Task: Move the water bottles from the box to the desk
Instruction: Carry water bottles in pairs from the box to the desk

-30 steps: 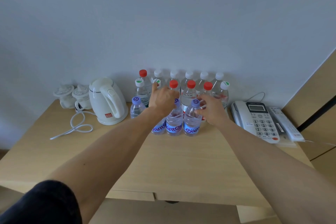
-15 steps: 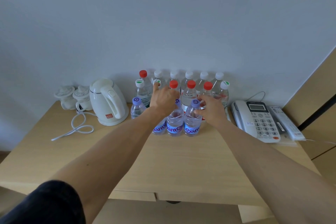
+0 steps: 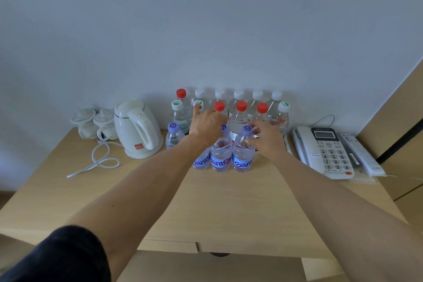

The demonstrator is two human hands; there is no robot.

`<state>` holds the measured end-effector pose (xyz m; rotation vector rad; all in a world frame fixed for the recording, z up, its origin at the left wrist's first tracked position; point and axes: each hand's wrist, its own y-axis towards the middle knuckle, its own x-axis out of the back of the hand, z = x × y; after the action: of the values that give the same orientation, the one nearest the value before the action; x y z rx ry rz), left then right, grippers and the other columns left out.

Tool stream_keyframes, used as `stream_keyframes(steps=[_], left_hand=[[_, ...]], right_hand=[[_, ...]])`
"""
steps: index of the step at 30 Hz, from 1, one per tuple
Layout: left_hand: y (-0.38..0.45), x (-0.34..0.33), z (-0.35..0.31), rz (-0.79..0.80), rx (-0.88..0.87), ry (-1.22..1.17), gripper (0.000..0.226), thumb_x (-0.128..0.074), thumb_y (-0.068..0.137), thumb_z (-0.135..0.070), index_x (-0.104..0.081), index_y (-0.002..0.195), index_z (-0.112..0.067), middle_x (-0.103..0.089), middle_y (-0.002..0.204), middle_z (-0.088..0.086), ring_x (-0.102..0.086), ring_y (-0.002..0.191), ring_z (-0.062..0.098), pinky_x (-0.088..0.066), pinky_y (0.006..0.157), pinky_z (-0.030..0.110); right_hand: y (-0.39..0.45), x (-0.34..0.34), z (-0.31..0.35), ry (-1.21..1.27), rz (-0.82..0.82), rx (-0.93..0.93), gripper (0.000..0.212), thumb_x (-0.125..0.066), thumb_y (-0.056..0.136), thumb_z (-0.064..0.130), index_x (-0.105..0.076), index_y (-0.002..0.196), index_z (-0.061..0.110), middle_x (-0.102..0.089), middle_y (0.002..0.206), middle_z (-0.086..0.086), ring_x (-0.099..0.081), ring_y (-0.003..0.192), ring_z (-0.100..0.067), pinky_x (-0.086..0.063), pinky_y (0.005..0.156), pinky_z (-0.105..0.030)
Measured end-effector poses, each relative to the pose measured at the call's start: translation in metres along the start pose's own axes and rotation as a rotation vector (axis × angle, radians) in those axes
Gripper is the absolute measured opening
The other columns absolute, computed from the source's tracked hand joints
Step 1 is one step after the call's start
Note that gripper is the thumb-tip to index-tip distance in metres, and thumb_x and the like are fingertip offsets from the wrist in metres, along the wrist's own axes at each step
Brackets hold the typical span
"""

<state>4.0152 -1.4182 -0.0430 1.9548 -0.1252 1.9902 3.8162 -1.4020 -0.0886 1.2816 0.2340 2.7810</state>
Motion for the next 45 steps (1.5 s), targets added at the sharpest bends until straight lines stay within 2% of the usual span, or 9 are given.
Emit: stream_keyframes(steps=[12,20,25,31,34,38,40,43,45], left_hand=[[-0.001,-0.001,0.003,0.015,0.01,-0.021,0.031,-0.073,0.087,-0.04,-0.066,0.116,-0.032,-0.066,0.111,-0.004,-0.055,0.118,0.019,-0.019,0.112,0.047],[0.001,0.0,0.001,0.026,0.016,-0.004,0.03,-0.072,0.088,-0.039,-0.067,0.116,-0.032,-0.066,0.109,-0.003,-0.056,0.115,0.02,-0.02,0.111,0.048],[-0.001,0.002,0.002,0.035,0.017,-0.001,0.029,-0.071,0.088,-0.038,-0.067,0.116,-0.032,-0.066,0.111,-0.004,-0.056,0.115,0.02,-0.021,0.11,0.047],[0.0,0.015,0.005,0.037,-0.012,-0.021,0.038,-0.067,0.089,-0.052,-0.066,0.121,-0.033,-0.068,0.111,-0.007,-0.054,0.12,0.019,-0.025,0.111,0.047],[0.006,0.031,0.01,-0.004,-0.011,-0.046,0.032,-0.061,0.091,-0.053,-0.069,0.114,-0.031,-0.07,0.103,-0.005,-0.056,0.112,0.019,-0.03,0.103,0.043],[0.011,0.051,0.02,-0.032,-0.008,-0.035,0.029,-0.054,0.096,-0.051,-0.071,0.11,-0.032,-0.071,0.103,-0.005,-0.059,0.109,0.021,-0.036,0.102,0.041],[0.014,0.061,0.025,-0.037,0.001,-0.027,0.036,-0.05,0.098,-0.053,-0.071,0.114,-0.029,-0.071,0.106,-0.003,-0.058,0.111,0.021,-0.036,0.103,0.04],[0.019,0.078,0.035,-0.018,0.02,-0.021,0.041,-0.049,0.099,-0.053,-0.065,0.128,-0.028,-0.069,0.121,-0.002,-0.053,0.122,0.02,-0.033,0.108,0.039],[0.022,0.089,0.041,-0.007,0.031,-0.02,0.041,-0.048,0.101,-0.05,-0.061,0.133,-0.029,-0.066,0.129,-0.003,-0.049,0.129,0.021,-0.032,0.109,0.039]], right_hand=[[-0.002,0.001,0.004,0.028,-0.005,0.007,0.039,-0.079,0.076,0.008,-0.066,0.113,0.014,-0.067,0.095,-0.001,-0.062,0.086,-0.02,-0.041,0.075,-0.026],[-0.004,0.003,0.008,0.008,0.0,-0.004,0.042,-0.079,0.077,0.008,-0.066,0.116,0.012,-0.07,0.102,-0.007,-0.064,0.093,-0.025,-0.049,0.082,-0.034],[-0.003,0.004,0.006,0.013,0.023,-0.011,0.044,-0.08,0.077,0.01,-0.065,0.118,0.012,-0.071,0.104,-0.006,-0.064,0.093,-0.024,-0.044,0.078,-0.027],[-0.003,0.011,0.013,0.001,0.079,-0.032,0.049,-0.082,0.076,0.017,-0.062,0.121,0.016,-0.069,0.106,-0.004,-0.064,0.097,-0.023,-0.048,0.079,-0.031],[0.001,0.02,0.02,-0.05,0.066,-0.037,0.043,-0.077,0.079,0.019,-0.061,0.119,0.015,-0.068,0.108,-0.006,-0.063,0.098,-0.024,-0.049,0.083,-0.034],[0.007,0.036,0.037,-0.119,0.024,-0.011,0.033,-0.065,0.087,0.021,-0.063,0.12,0.015,-0.069,0.109,-0.007,-0.063,0.104,-0.028,-0.046,0.086,-0.033],[0.01,0.047,0.045,-0.153,0.017,-0.014,0.033,-0.062,0.088,0.021,-0.063,0.121,0.017,-0.068,0.113,-0.005,-0.062,0.106,-0.028,-0.047,0.088,-0.033],[0.013,0.064,0.053,-0.152,-0.019,-0.022,0.031,-0.062,0.087,0.025,-0.063,0.117,0.019,-0.067,0.1,-0.001,-0.063,0.1,-0.026,-0.05,0.084,-0.033],[0.016,0.075,0.058,-0.152,-0.043,-0.028,0.034,-0.061,0.089,0.027,-0.062,0.122,0.019,-0.066,0.101,-0.002,-0.063,0.097,-0.026,-0.052,0.084,-0.033]])
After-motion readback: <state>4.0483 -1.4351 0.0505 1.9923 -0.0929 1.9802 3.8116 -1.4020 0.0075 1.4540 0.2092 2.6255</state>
